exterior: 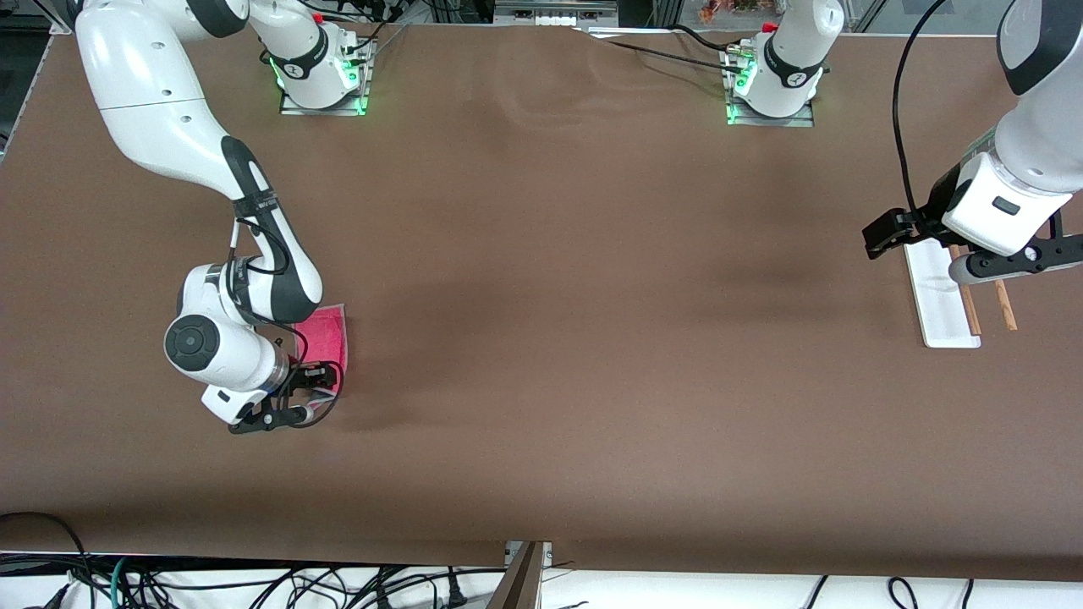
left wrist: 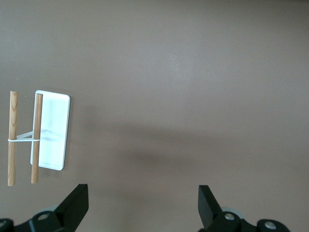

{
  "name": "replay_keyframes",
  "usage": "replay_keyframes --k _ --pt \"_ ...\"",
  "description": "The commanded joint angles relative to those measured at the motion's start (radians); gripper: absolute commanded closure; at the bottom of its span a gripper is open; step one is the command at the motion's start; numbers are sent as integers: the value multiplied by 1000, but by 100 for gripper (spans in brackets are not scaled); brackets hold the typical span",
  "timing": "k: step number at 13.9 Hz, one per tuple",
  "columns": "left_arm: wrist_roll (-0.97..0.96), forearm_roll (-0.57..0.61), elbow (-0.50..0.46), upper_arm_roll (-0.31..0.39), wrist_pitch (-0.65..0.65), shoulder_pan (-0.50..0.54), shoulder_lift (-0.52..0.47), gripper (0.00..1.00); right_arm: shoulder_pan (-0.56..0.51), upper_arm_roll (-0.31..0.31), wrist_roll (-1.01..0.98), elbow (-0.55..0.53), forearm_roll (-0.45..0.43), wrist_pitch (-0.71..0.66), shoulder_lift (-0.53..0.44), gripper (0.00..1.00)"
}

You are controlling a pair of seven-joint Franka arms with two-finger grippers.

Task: Pass towel and hang on rack
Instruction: 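Reach the right gripper down to the pink towel and grasp it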

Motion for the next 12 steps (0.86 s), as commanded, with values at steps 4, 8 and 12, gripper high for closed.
replay_keyframes --k 4,8,12 --pt "-9 23 13 -4 -10 3 4 0 12 0 8 -31 -6 -2 6 36" --pt "-9 25 15 -4 -7 3 4 0 12 2 0 -31 -6 -3 4 89" --pt "-9 25 15 -4 -7 3 4 0 14 3 0 -23 -6 -5 -8 100"
